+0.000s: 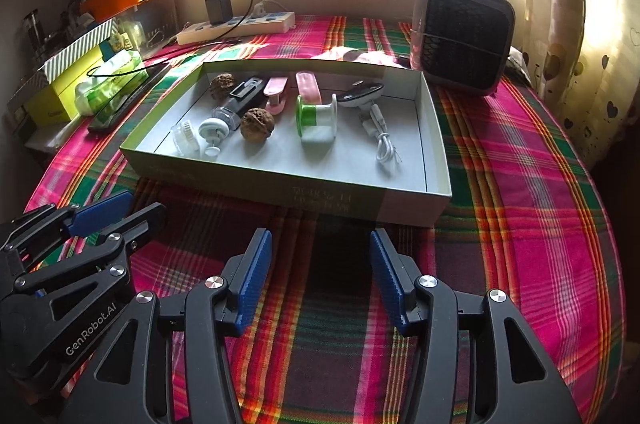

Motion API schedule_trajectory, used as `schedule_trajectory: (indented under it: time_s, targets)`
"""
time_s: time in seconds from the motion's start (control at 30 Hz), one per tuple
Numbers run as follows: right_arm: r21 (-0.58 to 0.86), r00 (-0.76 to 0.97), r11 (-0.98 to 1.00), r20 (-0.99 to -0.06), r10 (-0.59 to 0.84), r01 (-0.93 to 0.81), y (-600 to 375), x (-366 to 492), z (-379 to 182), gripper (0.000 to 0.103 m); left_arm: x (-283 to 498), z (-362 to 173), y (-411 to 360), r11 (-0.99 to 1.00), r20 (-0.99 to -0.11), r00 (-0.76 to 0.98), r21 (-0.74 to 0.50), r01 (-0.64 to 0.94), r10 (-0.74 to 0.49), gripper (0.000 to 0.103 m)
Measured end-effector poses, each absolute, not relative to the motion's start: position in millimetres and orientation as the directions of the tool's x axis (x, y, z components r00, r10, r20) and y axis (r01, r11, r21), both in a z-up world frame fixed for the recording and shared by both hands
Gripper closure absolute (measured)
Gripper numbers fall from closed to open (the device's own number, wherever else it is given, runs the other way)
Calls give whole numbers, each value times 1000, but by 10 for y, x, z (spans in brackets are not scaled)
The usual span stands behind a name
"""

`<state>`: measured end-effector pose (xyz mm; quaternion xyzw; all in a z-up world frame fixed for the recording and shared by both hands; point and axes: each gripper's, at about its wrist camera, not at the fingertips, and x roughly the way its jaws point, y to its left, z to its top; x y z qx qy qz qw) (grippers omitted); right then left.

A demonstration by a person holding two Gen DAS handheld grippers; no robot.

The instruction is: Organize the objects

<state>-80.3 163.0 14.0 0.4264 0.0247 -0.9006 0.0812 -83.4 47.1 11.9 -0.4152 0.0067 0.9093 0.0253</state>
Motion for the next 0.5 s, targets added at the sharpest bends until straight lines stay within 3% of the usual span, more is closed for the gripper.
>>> schedule_trajectory:
  time_s: [0.5]
  targets:
    - [-1,-617,-993,-783,-71,115,1721,-673,32,47,-780,4,502,-999,-771,-637,-5,-36,27,71]
